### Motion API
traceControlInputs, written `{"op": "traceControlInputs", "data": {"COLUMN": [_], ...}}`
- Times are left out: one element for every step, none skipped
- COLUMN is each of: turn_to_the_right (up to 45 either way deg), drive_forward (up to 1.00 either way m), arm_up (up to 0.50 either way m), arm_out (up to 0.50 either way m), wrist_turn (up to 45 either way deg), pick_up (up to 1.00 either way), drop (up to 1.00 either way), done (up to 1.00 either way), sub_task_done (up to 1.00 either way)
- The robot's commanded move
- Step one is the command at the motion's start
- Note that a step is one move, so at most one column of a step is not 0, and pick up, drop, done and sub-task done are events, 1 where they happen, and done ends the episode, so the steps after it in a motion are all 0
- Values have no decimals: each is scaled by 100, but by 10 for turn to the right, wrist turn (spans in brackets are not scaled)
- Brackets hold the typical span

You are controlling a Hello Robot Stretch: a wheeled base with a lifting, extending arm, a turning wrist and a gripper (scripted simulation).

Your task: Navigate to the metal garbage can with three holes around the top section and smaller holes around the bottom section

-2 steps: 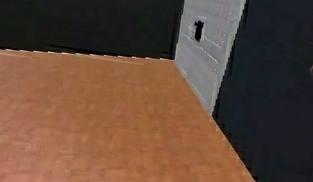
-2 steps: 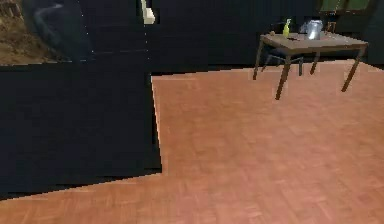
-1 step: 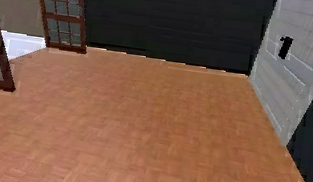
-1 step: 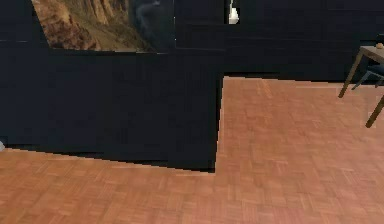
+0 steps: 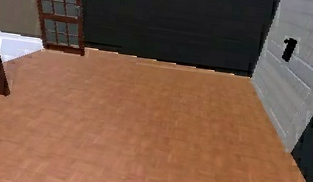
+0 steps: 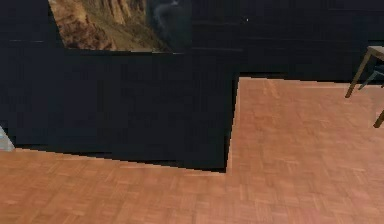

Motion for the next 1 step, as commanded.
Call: {"op": "traceControlInputs", "data": {"turn_to_the_right": [-270], "drive_forward": [0], "arm_up": [0], "arm_out": [0], "wrist_turn": [0], "pick_up": [0], "drop": [0], "done": [0], "sub_task_done": [0]}}
